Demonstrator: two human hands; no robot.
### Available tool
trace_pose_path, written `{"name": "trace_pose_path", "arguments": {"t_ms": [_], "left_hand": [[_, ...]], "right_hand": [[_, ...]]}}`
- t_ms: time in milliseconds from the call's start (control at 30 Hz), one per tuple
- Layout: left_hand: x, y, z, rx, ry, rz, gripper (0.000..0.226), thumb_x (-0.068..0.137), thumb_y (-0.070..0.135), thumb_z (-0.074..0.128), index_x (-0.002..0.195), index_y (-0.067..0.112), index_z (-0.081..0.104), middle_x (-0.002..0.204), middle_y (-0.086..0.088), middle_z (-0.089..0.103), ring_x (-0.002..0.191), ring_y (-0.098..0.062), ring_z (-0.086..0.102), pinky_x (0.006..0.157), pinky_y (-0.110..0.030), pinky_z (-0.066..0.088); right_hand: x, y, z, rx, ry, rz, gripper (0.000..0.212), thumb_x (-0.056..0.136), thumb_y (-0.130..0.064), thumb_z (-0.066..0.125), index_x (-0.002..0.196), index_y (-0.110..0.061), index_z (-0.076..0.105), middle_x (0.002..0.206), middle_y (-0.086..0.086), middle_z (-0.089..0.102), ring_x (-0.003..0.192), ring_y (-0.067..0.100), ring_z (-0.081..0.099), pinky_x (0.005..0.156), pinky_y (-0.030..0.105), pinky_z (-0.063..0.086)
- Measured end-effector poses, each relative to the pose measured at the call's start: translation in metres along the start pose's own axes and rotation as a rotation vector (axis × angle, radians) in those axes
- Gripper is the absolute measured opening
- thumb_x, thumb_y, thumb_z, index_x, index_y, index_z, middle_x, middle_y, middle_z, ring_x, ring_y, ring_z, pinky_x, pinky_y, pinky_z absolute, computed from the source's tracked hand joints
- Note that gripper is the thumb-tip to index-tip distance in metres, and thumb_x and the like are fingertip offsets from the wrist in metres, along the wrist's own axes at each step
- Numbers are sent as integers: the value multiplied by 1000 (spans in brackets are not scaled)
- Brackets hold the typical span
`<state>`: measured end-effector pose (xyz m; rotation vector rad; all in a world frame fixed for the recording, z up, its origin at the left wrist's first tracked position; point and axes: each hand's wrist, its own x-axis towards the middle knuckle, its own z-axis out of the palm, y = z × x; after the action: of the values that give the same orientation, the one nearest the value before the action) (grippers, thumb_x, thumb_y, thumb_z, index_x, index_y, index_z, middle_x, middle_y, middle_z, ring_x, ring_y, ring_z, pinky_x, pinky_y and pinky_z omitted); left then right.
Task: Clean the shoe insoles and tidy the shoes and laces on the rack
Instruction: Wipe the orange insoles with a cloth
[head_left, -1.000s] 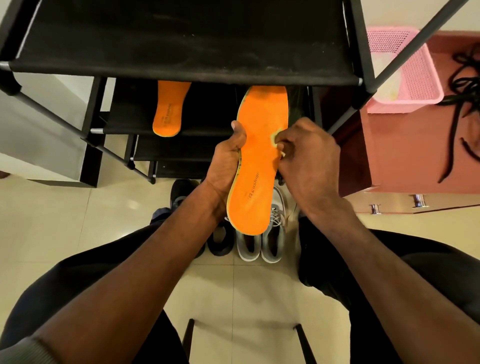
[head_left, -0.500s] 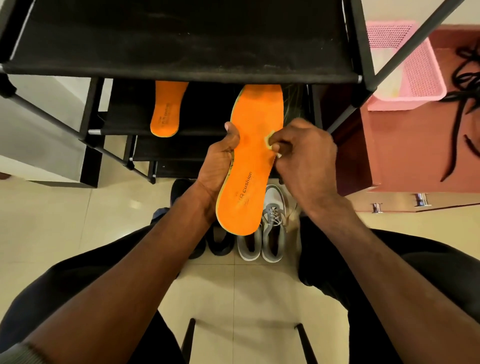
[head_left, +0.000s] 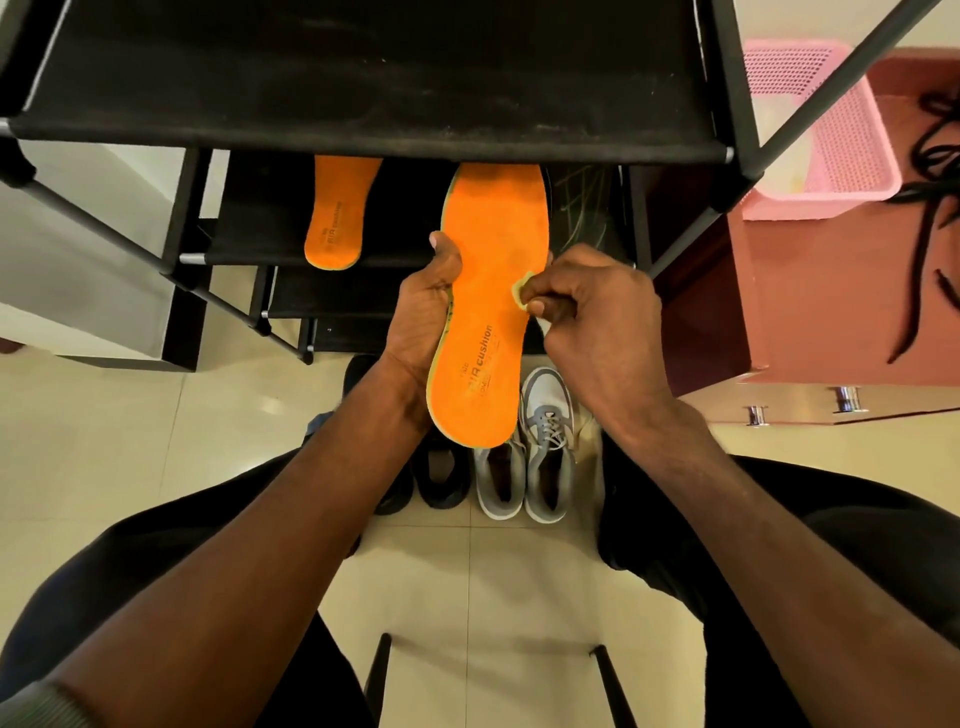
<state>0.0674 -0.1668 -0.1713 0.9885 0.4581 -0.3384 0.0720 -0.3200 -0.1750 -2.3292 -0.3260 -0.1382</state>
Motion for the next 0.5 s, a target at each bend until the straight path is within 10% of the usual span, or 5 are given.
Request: {"name": "trace_pose_path", "arguments": {"t_ms": [167, 267, 500], "left_hand": [[4, -5, -5, -19, 16, -15, 51, 113, 38, 17, 128, 7, 54, 102, -3, 78, 76, -15, 76, 64, -29, 62], [7, -4, -6, -23, -18, -2, 54, 113, 43, 21, 149, 8, 42, 121, -15, 71, 93, -24, 75, 74, -37, 63], [9, 0, -3, -43, -66, 11, 60, 112, 49, 23, 147, 6, 45, 137, -25, 62, 109, -39, 67, 87, -47, 59]], "right_hand": [[-2, -1, 0, -52, -8, 24, 22, 85, 3, 70, 92, -15, 81, 92, -6, 70, 86, 16, 69, 75, 43, 60], [5, 6, -6, -103, 69, 88, 23, 84, 5, 73, 91, -15, 81, 89, -7, 69, 82, 13, 67, 75, 40, 60], [8, 6, -13, -28, 205, 197, 16, 90, -4, 75, 94, -18, 80, 94, -11, 69, 86, 2, 66, 77, 14, 53]]}}
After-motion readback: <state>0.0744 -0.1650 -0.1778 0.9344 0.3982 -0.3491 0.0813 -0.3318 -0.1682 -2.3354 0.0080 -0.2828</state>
